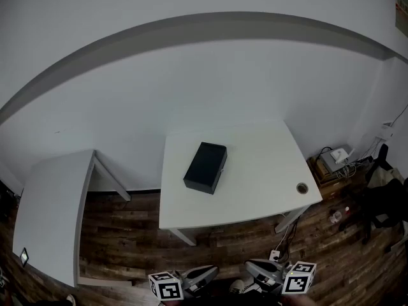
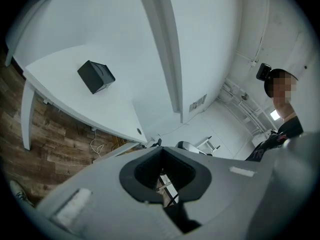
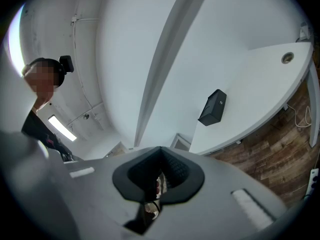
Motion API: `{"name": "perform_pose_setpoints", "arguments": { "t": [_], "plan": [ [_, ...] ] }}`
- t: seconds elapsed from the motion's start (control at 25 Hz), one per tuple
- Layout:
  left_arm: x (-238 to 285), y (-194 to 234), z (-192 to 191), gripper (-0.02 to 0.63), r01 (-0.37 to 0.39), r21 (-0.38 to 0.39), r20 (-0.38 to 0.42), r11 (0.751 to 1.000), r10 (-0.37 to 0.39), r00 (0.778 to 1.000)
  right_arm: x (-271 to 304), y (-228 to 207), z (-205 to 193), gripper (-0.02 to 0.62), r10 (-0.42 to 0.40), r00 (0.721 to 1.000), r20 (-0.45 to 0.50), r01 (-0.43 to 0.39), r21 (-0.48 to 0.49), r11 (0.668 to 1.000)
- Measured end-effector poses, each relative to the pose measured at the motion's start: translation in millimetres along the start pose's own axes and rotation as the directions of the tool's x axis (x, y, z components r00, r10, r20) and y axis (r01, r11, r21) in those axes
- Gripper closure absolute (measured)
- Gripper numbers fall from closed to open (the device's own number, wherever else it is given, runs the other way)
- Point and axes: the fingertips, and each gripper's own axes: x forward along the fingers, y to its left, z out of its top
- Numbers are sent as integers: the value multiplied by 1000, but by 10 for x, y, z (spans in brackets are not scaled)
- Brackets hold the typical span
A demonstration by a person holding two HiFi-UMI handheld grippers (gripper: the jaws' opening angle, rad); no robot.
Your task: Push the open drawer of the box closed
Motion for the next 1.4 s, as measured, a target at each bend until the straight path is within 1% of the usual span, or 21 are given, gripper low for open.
{"name": "perform_pose_setpoints", "arguments": {
  "t": [0.08,0.36,0.56,0.76,0.92,1.4],
  "plan": [
    [9,-1,-43,606,-2,-16,7,1000,2,1000,-9,22,-57,592,11,1000,-15,-11,3,1000],
    [-44,27,-60,607,-37,-18,34,999,37,999,-12,56,-70,592,28,999,-28,-28,1,1000],
    [13,-11,-54,606,-25,5,27,1000,25,999,-25,53,-55,592,33,999,-34,-33,-4,999],
    [49,-17,-89,607,-25,4,11,1000,25,1000,-68,45,-56,592,32,999,-29,-32,-4,999],
    [77,-57,-78,607,-43,4,-10,999,43,999,-88,30,-50,592,35,999,-25,-35,9,999],
    [89,-29,-126,607,-31,-20,5,999,31,999,-107,19,-76,592,33,999,-30,-33,12,999]
  ]
}}
